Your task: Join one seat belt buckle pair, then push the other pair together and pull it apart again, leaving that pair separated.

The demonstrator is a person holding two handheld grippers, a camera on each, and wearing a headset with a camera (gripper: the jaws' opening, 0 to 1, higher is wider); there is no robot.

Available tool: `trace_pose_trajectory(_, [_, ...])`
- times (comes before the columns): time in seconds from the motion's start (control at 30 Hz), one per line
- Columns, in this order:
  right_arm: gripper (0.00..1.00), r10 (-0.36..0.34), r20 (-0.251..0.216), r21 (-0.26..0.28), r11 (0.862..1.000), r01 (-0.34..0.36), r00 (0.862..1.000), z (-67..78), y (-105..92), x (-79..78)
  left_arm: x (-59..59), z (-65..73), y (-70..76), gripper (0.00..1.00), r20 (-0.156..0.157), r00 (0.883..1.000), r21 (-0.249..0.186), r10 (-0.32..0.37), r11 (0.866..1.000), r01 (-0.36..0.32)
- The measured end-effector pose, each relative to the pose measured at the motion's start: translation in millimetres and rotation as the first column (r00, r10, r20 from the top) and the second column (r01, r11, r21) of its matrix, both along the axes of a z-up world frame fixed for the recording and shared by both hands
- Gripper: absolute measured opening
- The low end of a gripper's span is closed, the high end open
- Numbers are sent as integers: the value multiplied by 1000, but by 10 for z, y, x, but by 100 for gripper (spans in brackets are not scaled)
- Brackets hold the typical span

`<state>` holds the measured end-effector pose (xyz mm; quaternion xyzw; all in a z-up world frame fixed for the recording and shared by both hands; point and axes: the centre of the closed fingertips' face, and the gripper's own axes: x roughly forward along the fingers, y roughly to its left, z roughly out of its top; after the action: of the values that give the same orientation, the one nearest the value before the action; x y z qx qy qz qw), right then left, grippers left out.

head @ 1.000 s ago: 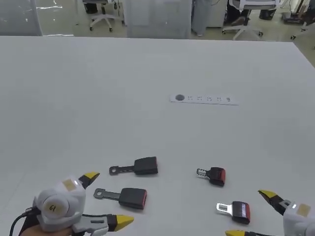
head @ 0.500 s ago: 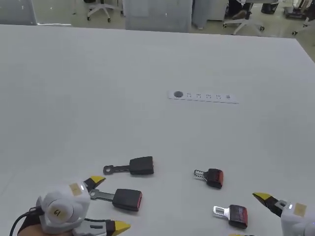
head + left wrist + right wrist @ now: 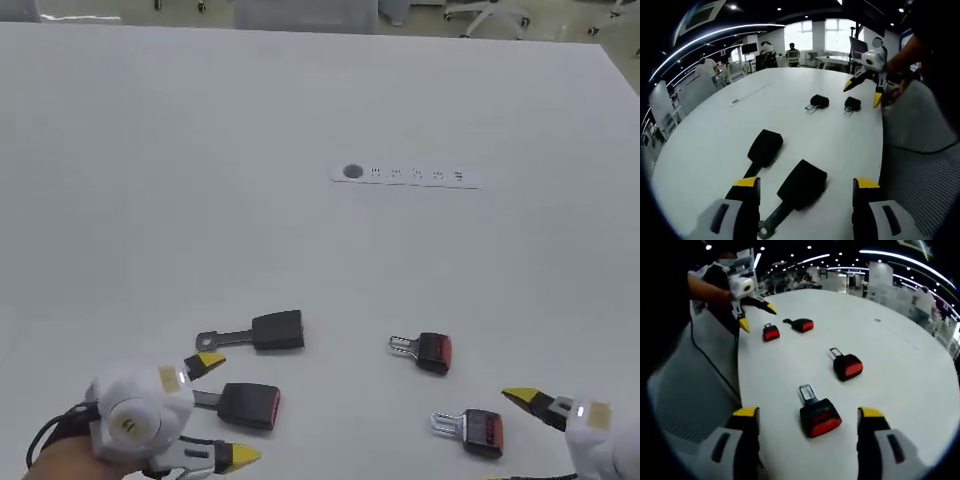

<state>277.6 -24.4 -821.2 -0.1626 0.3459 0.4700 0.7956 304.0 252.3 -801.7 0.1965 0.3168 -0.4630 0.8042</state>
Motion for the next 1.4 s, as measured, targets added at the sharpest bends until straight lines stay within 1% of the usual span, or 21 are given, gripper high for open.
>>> trace_pose_trajectory(0.1, [80, 16, -14, -14, 1000, -16, 1000, -49, -10, 38, 35, -83, 12, 76, -13, 999, 33, -41, 999, 42])
trace_pose_trajectory(0.13, [80, 21, -21, -17, 1000, -21, 1000, -60, -11, 45, 31, -125, 14, 76, -18, 997, 52, -75, 996, 75])
trace_pose_trajectory(0.23, [78, 31, -39, -23, 999, -32, 999, -112, -20, 85, 41, -196, 26, 74, -27, 992, 88, -122, 988, 124])
trace_pose_trajectory(0.3, [75, 35, -50, -25, 999, -36, 998, -128, -19, 98, 67, -227, 13, 73, -34, 990, 84, -136, 987, 138])
trace_pose_trajectory(0.33, [74, 40, -56, -24, 999, -42, 998, -134, -12, 101, 73, -252, 13, 71, -47, 988, 90, -148, 984, 152])
trace_pose_trajectory(0.37, [74, 46, -56, -25, 999, -48, 997, -138, -9, 104, 70, -262, 8, 70, -52, 985, 94, -164, 981, 169])
trace_pose_trajectory(0.43, [73, 62, -62, -32, 997, -64, 996, -159, -12, 112, 86, -282, 1, 69, -49, 979, 110, -200, 973, 204])
trace_pose_trajectory(0.5, [71, 72, -74, -44, 996, -75, 995, -190, -31, 120, 107, -314, -9, 69, -60, 975, 113, -214, 969, 220])
trace_pose_trajectory(0.6, [69, 81, -88, -44, 995, -85, 993, -215, -36, 129, 125, -363, -12, 68, -73, 968, 123, -240, 961, 248])
trace_pose_trajectory(0.67, [67, 98, -92, -64, 993, -104, 991, -248, -57, 128, 114, -406, -12, 66, -89, 960, 135, -267, 951, 277])
trace_pose_trajectory(0.7, [65, 103, -99, -69, 991, -111, 990, -262, -68, 129, 98, -435, -9, 65, -97, 952, 149, -290, 941, 302])
trace_pose_trajectory(0.77, [62, 113, -107, -68, 990, -120, 988, -264, -71, 123, 89, -474, -1, 62, -103, 944, 172, -314, 929, 328])
trace_pose_trajectory(0.87, [57, 137, -116, -93, 985, -148, 984, -293, -98, 102, 77, -495, -30, 58, -120, 938, 166, -324, 925, 341])
trace_pose_trajectory(0.9, [57, 139, -125, -101, 983, -152, 982, -307, -111, 84, 67, -507, -42, 57, -132, 935, 162, -330, 923, 349])
trace_pose_trajectory(0.93, [56, 148, -113, -92, 983, -159, 983, -297, -94, 96, 61, -519, -43, 56, -138, 932, 164, -336, 920, 356])
trace_pose_trajectory(0.97, [55, 147, -113, -93, 983, -157, 983, -300, -103, 103, 67, -513, -55, 56, -128, 924, 161, -360, 912, 377])
trace_pose_trajectory(1.0, [54, 147, -113, -93, 983, -158, 983, -301, -105, 107, 76, -515, -36, 55, -137, 929, 165, -344, 917, 364])
trace_pose_trajectory(1.07, [50, 158, -117, -89, 982, -169, 981, -298, -96, 100, 98, -511, -29, 52, -136, 929, 169, -345, 916, 365])
trace_pose_trajectory(1.17, [45, 171, -118, -89, 979, -182, 978, -295, -94, 90, 88, -512, -1, 50, -143, 924, 185, -355, 907, 378])
trace_pose_trajectory(1.33, [44, 184, -116, -81, 978, -194, 976, -289, -91, 74, 42, -506, 73, 46, -142, 927, 181, -347, 912, 369])
trace_pose_trajectory(1.4, [43, 180, -126, -70, 979, -190, 976, -283, -79, 56, 32, -506, 74, 45, -140, 929, 176, -342, 915, 363])
